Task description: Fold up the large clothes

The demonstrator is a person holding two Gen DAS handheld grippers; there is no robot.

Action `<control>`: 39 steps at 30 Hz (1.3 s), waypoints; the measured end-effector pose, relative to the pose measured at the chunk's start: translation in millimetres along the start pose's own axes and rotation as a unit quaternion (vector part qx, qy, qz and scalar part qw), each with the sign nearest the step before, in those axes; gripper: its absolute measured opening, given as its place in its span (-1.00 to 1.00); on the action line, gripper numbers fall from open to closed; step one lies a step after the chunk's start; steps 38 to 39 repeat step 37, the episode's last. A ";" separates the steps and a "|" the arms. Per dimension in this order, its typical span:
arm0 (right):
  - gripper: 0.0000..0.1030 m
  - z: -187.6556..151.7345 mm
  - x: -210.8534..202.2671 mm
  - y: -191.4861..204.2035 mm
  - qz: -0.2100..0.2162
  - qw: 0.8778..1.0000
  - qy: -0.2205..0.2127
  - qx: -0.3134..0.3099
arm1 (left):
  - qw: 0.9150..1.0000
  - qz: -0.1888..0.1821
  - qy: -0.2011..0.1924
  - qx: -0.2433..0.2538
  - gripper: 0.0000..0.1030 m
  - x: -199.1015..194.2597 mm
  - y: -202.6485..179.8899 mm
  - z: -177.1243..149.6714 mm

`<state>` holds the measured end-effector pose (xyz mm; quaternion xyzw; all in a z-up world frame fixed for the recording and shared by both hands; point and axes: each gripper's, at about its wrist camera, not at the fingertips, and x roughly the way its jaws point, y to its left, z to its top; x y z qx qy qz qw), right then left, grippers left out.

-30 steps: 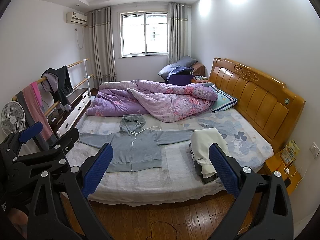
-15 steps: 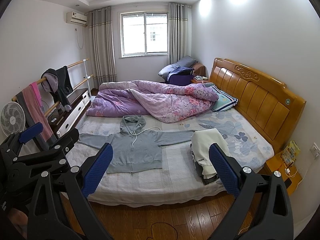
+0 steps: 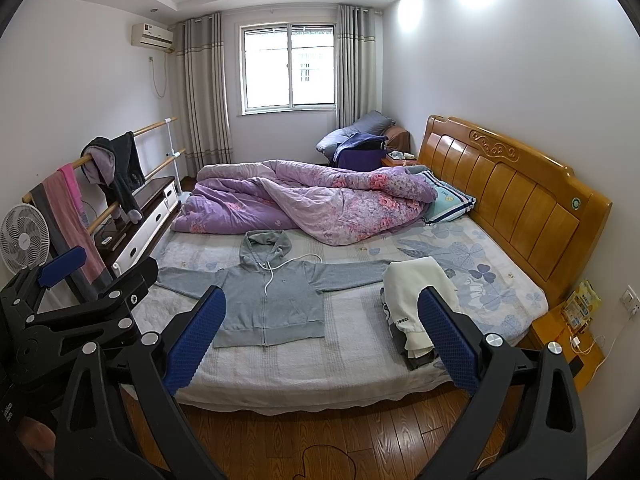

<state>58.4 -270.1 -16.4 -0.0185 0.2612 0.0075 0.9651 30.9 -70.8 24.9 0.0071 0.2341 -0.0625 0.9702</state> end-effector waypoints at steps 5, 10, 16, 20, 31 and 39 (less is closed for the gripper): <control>0.81 0.9 1.8 -0.5 0.000 1.000 -0.001 -0.001 | 1.000 0.001 0.000 -0.001 0.90 1.5 1.1 -0.2; 0.81 1.3 2.3 -0.8 0.000 1.000 0.000 -0.001 | 1.000 0.001 0.000 0.000 0.90 1.5 1.4 0.3; 0.81 1.0 2.0 -0.6 0.000 1.000 0.001 -0.001 | 1.000 0.001 0.000 0.000 0.90 1.6 1.3 0.6; 0.81 1.1 5.0 0.7 -0.001 1.000 0.002 -0.001 | 1.000 0.002 0.002 -0.002 0.90 4.3 3.3 -4.6; 0.81 0.9 5.1 1.6 0.001 1.000 0.003 0.000 | 1.000 0.002 0.002 -0.003 0.90 4.4 5.2 -6.1; 0.81 -3.1 3.5 5.1 -0.001 1.000 0.003 0.001 | 1.000 0.005 0.003 -0.003 0.90 4.9 5.9 -10.2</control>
